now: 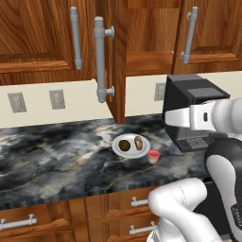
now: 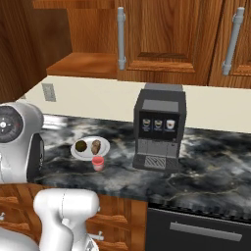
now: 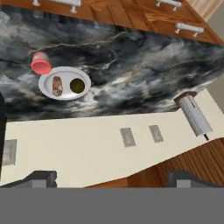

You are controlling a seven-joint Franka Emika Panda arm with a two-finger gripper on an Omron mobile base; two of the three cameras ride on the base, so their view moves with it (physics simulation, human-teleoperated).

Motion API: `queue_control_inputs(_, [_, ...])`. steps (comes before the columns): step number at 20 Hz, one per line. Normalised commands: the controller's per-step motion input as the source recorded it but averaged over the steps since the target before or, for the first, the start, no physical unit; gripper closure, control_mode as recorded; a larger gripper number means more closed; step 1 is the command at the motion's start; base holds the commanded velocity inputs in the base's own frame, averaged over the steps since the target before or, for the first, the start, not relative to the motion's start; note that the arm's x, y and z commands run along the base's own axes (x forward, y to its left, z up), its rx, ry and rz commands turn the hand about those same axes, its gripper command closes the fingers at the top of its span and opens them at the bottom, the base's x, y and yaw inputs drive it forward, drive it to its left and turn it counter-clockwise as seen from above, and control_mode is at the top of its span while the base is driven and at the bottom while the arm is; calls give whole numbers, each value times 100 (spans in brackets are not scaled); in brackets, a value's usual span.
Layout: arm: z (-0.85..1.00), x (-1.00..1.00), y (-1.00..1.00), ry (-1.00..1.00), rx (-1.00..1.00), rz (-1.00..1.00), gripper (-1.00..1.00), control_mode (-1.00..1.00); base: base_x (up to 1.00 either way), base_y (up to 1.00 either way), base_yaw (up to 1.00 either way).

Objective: Pick the avocado and bread from the counter and place them on the plate. Then pick the jam from the cabinet and place it next to the plate. Lastly close the cabinet door.

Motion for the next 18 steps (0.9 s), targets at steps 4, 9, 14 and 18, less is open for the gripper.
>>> queue_control_inputs(4, [0, -6, 2, -8, -10, -3, -100, -100, 0, 0, 0])
queue_control_inputs(9, [0, -30, 23, -20, -16, 1, -100, -100, 0, 0, 0])
queue_control_inputs(14, [0, -17, 58, -12, -31, 3, -100, -100, 0, 0, 0])
queue_control_inputs(18, [0, -3, 76, -9, -49, 4, -100, -100, 0, 0, 0])
